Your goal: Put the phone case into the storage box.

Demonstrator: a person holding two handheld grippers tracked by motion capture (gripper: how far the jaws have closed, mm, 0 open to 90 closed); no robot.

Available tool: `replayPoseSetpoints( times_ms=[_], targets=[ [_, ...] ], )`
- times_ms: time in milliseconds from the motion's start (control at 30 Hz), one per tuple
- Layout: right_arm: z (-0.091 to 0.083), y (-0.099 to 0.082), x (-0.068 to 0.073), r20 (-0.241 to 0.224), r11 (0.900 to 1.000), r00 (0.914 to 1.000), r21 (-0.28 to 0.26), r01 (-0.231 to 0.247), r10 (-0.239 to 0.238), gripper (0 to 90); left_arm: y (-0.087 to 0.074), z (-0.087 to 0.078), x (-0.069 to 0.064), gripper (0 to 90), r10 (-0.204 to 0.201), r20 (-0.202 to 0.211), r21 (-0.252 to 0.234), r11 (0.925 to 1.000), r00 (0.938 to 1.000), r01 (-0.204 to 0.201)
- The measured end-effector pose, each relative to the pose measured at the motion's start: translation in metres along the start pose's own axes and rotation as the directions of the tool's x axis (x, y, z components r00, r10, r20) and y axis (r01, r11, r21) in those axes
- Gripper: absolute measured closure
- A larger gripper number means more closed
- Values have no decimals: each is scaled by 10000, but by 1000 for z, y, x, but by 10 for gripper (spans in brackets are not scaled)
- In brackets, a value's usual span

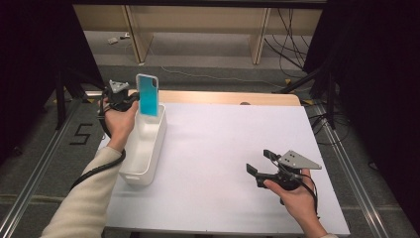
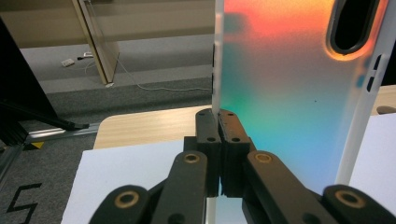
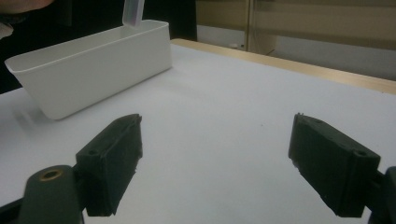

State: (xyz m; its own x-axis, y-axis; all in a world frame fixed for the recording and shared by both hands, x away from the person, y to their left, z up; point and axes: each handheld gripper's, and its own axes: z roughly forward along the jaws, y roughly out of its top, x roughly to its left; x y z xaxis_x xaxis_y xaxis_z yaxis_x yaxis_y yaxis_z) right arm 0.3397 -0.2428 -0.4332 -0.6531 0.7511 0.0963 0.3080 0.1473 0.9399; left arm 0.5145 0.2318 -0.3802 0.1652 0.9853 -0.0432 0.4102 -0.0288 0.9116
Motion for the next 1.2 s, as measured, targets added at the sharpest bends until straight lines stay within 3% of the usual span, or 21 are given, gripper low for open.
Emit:
replayPoseSetpoints(
  times_ms=[1200],
  targets=[
    [0,0,1,29,9997,10000,231,-14,14,183,-2,14,-1,882,31,-132,322,9995,9999,-27]
  ],
)
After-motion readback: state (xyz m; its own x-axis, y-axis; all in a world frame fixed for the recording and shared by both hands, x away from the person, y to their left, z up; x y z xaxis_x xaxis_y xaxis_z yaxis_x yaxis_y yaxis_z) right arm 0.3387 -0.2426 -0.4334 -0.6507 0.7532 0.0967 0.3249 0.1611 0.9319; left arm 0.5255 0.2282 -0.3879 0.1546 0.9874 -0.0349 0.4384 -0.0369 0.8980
